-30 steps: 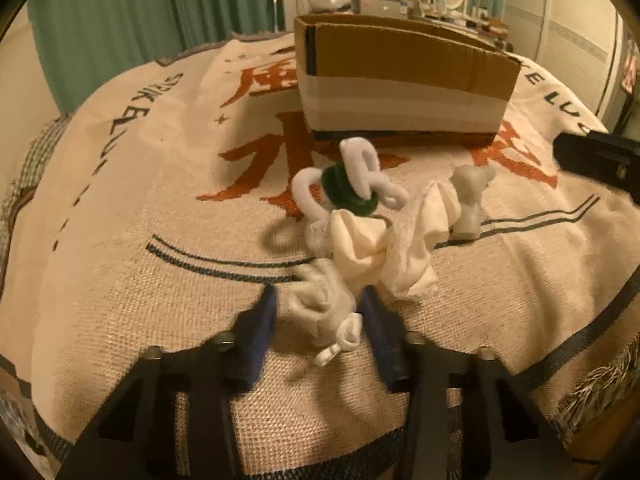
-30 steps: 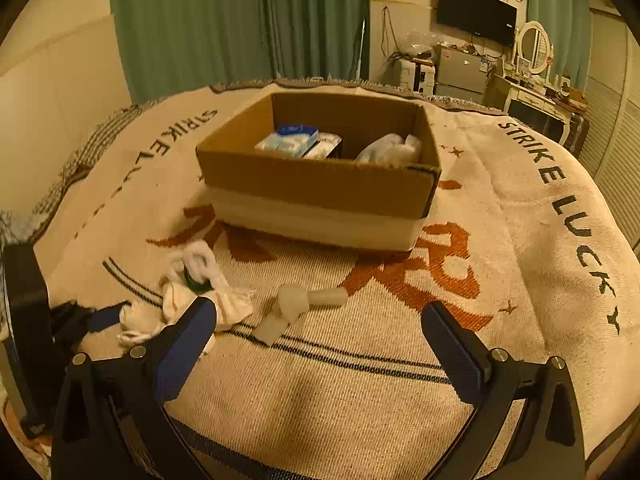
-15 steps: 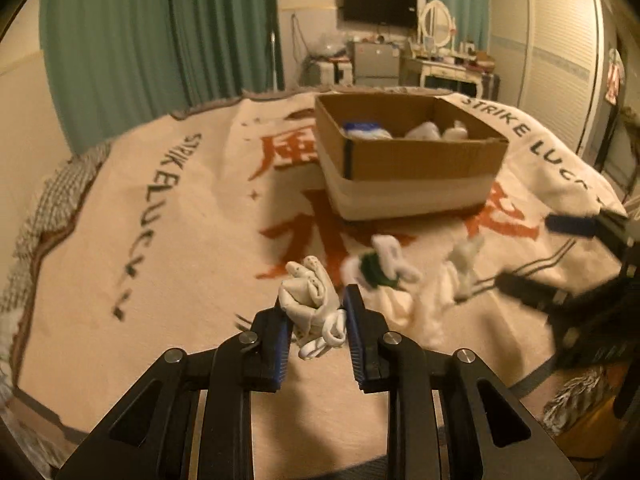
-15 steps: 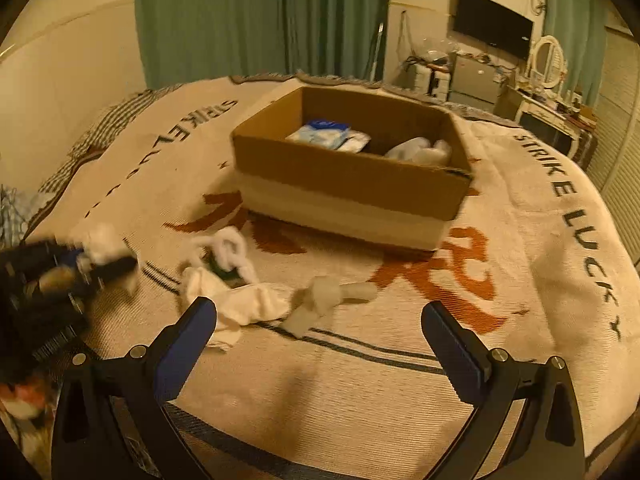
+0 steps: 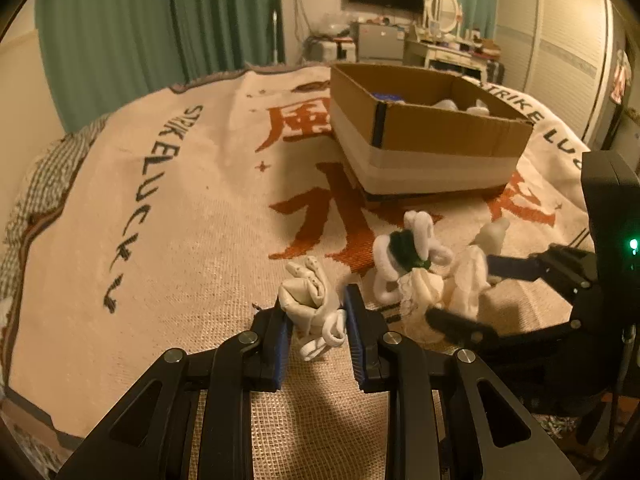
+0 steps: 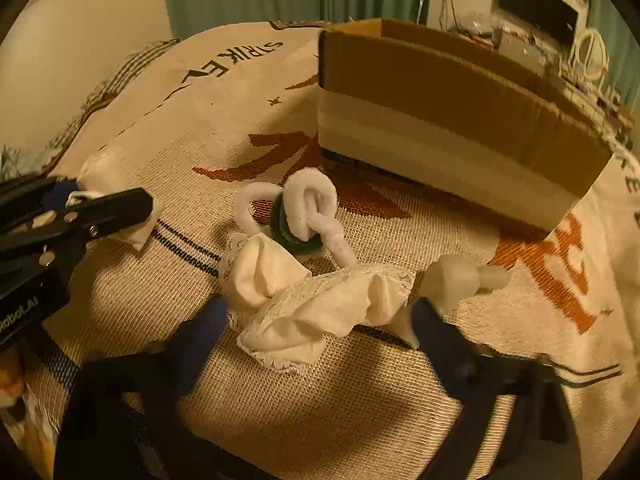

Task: Organize soft objects
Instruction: 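Grasp the white sock bundle with the left gripper while the right gripper grasps the lace cloth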

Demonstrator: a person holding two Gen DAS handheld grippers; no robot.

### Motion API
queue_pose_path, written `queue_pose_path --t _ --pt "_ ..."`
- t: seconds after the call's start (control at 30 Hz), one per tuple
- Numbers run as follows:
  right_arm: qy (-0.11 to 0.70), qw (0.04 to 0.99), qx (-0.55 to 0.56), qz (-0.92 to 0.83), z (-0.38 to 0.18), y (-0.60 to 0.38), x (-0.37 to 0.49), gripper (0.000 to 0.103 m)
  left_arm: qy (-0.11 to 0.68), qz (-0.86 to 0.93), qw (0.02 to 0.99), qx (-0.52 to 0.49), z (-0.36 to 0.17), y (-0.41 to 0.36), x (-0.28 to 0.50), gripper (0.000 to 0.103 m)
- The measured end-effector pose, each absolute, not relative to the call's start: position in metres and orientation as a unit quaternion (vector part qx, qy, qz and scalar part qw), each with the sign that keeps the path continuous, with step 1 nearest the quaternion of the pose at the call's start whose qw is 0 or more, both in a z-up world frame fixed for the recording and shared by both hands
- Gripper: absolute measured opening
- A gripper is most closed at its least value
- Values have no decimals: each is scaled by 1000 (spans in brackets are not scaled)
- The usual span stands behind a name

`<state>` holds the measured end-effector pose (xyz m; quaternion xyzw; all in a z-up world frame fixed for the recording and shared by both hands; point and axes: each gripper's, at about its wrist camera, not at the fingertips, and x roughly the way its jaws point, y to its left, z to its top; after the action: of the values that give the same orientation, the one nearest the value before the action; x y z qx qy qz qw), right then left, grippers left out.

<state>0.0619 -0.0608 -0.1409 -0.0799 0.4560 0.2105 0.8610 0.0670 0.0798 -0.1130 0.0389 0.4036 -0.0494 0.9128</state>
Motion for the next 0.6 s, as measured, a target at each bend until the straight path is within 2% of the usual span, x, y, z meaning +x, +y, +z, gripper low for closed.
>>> queue_pose_path --t 0.03,0.07,0.13,0.2,0.33,0.6 --pt "456 861 -76 212 -140 -62 61 65 403 -49 913 40 -113 79 66 24" --pt "455 861 -74 216 -139 -64 61 59 403 -50 913 40 -113 78 66 24" --pt "450 861 -71 225 -133 -68 57 33 406 -52 912 37 -112 75 64 24" --pt "444 863 -72 229 -126 -73 51 13 406 -54 911 39 -111 70 60 24" --pt "428 868 -66 241 -110 -82 41 8 400 -62 913 40 -102 56 48 24" --pt "369 895 -42 248 -57 -121 15 7 365 -79 926 55 -62 20 36 24"
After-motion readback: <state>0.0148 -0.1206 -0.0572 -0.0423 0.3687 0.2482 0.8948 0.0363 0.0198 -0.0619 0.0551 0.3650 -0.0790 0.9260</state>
